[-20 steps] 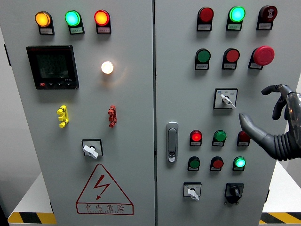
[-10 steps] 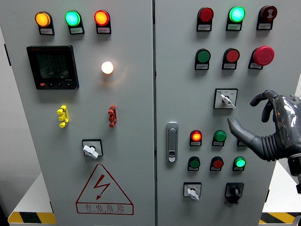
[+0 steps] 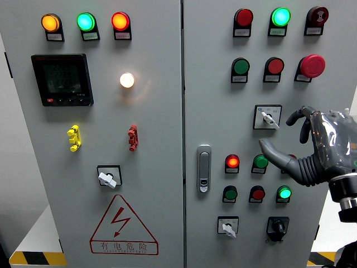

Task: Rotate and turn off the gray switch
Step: 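Close the right hand fingers around the white switch knob, then twist the gripped knob with the right hand to the off position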

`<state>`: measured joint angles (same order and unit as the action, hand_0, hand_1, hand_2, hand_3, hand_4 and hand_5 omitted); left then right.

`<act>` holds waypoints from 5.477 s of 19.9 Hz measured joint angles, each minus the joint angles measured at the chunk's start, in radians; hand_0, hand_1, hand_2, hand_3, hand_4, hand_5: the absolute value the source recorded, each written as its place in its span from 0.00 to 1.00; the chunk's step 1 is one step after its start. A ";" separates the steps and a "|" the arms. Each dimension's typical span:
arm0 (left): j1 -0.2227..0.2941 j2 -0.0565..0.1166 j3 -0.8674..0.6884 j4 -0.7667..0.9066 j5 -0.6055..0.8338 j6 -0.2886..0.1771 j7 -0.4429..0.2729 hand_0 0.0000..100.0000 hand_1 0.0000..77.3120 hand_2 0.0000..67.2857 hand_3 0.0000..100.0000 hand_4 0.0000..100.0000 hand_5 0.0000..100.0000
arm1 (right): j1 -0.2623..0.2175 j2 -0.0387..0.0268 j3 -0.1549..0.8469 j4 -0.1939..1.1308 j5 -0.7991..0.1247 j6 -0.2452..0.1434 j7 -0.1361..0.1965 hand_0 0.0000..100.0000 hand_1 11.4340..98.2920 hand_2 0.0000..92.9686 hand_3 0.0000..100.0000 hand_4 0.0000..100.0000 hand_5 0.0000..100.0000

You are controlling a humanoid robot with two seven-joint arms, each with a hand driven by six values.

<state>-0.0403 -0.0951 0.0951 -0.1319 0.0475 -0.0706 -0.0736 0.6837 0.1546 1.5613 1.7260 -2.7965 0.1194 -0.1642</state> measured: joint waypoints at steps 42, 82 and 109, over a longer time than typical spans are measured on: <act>0.000 0.000 0.000 0.000 0.000 0.000 0.000 0.85 0.00 0.20 0.19 0.08 0.11 | 0.117 0.0049 0.003 -0.176 -0.004 -0.021 -0.001 0.30 0.19 0.70 0.90 0.88 1.00; 0.000 0.000 0.000 0.000 0.000 0.000 0.000 0.85 0.00 0.20 0.19 0.08 0.11 | 0.137 0.0043 -0.036 -0.197 -0.015 -0.021 -0.059 0.60 0.21 0.77 0.95 0.88 1.00; 0.000 0.000 0.000 0.000 0.000 0.000 0.000 0.85 0.00 0.20 0.19 0.08 0.11 | 0.137 0.0065 -0.036 -0.189 -0.017 -0.021 -0.058 0.71 0.24 0.86 0.99 0.88 1.00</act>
<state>-0.0406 -0.0951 0.0951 -0.1319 0.0476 -0.0706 -0.0736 0.8209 0.1611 1.5248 1.5367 -2.8133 0.0981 -0.2223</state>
